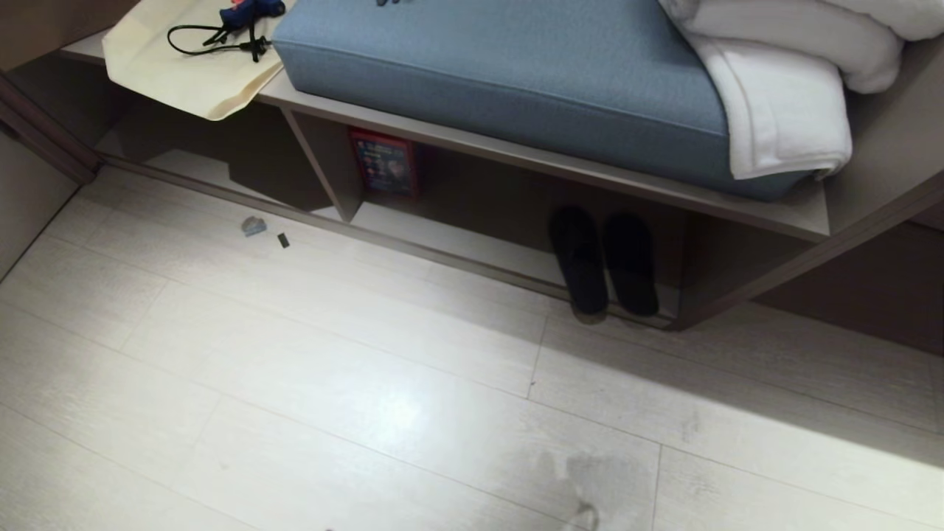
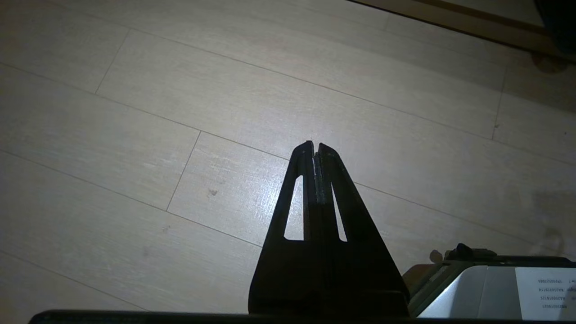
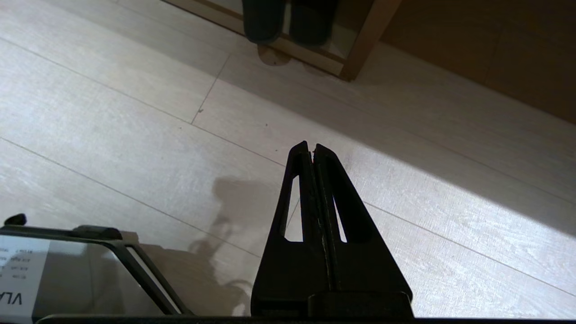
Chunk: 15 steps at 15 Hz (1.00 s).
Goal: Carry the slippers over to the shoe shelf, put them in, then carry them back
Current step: Pick up the slippers in the shoe cabinet
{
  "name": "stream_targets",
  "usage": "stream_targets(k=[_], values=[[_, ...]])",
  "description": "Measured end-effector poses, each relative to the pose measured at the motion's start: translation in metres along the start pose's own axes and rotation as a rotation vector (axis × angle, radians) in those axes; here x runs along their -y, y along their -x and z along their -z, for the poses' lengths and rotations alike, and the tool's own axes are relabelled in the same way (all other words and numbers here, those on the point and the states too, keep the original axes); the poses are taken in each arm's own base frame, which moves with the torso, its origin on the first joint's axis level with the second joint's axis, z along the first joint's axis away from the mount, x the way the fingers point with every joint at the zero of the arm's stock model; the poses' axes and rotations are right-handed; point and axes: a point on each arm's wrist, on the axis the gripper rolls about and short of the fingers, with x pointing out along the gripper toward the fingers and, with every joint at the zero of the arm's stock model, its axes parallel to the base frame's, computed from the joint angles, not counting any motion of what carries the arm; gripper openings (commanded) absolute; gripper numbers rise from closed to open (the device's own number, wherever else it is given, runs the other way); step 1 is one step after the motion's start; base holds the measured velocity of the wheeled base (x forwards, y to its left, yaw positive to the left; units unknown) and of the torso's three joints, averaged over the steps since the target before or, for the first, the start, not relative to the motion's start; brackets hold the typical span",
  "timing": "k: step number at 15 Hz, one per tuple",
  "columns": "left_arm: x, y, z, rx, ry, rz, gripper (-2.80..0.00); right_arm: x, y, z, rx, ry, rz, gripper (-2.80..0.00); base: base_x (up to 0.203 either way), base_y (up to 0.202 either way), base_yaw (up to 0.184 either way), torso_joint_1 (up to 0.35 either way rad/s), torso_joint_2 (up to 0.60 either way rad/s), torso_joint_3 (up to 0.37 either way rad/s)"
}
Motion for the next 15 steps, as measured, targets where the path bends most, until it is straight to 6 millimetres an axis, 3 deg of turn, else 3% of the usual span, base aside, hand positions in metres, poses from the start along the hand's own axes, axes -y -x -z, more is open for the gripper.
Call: stream_targets(k=[15], values=[[0.0000,0.0000,0.0000,0.000,0.000,0.000,-2.80,0.0000,0.0000,-0.0002,0.000,-0.003,0.000,-2.80,0.000,0.000,0.000,0.001,0.00,0.202]])
